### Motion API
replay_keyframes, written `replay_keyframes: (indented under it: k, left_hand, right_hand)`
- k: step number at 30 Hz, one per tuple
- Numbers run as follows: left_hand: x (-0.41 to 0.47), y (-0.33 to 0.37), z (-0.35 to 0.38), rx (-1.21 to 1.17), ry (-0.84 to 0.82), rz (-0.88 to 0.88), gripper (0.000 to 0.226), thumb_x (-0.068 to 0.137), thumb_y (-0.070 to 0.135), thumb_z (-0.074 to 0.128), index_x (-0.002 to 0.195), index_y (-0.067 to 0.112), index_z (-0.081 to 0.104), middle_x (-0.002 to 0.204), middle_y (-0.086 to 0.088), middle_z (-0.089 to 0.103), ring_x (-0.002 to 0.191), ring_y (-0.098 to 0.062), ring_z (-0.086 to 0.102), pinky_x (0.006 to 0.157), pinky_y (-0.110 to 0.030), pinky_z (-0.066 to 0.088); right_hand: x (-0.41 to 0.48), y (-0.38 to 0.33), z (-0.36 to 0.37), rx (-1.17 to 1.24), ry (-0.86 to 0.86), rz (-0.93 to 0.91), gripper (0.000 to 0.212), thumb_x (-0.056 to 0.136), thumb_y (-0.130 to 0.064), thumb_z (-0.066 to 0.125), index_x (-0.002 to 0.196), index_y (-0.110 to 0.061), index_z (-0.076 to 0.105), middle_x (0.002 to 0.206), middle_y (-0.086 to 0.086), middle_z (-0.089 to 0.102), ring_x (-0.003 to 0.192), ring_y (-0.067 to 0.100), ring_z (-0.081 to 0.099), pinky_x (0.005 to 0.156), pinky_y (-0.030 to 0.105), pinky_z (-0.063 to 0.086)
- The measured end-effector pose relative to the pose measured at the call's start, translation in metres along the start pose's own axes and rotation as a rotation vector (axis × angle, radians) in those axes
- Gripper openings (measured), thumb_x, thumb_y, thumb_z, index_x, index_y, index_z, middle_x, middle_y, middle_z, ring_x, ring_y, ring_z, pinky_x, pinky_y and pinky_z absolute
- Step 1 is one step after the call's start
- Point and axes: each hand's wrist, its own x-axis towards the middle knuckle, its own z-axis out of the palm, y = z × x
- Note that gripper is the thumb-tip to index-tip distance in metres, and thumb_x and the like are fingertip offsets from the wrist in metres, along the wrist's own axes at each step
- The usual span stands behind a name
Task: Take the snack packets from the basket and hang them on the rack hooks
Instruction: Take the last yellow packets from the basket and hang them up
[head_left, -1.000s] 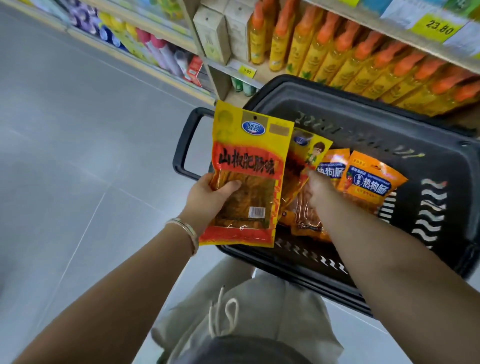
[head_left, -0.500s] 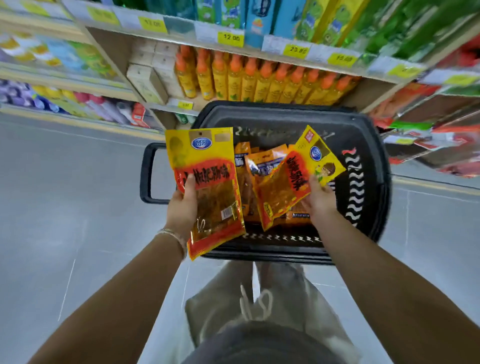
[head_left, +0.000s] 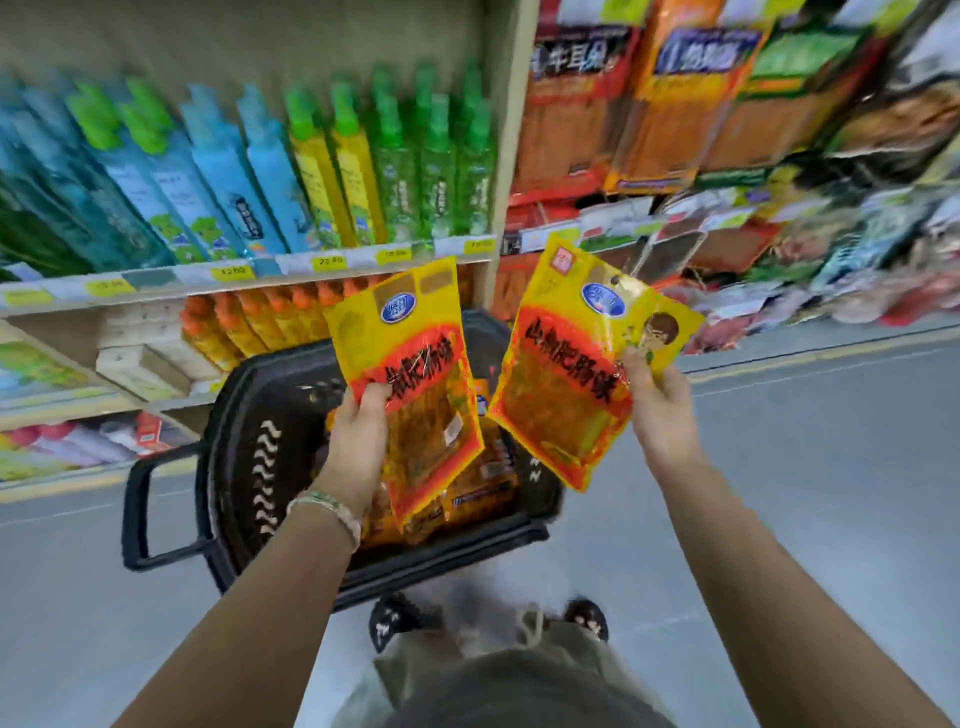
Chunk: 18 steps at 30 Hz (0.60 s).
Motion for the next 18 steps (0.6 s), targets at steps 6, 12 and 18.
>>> replay_keyframes:
  k: [6,12,18]
  left_hand:
    - [-0.052,-0.002,0.127,0.152,-0.035,0.093,0.086,0.069,0.086,0.034,0.134,0.032,0.05,0.141,0.002,0.05,0.129,-0.022,0.044,0.108,-0.036,0.028]
    - [-0.093,-0.055,0.237,0.42,-0.251,0.164,0.039,0.098,0.041,0.044,0.119,0.013,0.061,0.121,-0.009,0.062,0.116,-0.028,0.053,0.089,-0.029,0.033]
    - [-0.117,-0.099,0.298,0.573,-0.415,0.073,0.031,0.098,0.023,0.05,0.12,0.003,0.058,0.118,-0.005,0.059,0.105,-0.016,0.052,0.087,-0.027,0.037]
  right_hand:
    - [-0.008,0.035,-0.135,-0.058,0.065,0.011,0.025,0.096,-0.039,0.049,0.097,-0.022,0.067,0.094,-0.007,0.07,0.09,0.007,0.061,0.084,0.028,0.049]
    - [-0.032,0.115,-0.237,-0.008,0.166,0.223,0.02,0.098,-0.022,0.049,0.088,-0.023,0.067,0.083,-0.006,0.069,0.073,-0.002,0.065,0.071,0.015,0.05]
    - [-0.059,0.185,-0.3,0.004,0.343,0.454,0.019,0.098,-0.019,0.047,0.09,-0.012,0.063,0.067,-0.013,0.064,0.066,0.007,0.059,0.047,0.002,0.039]
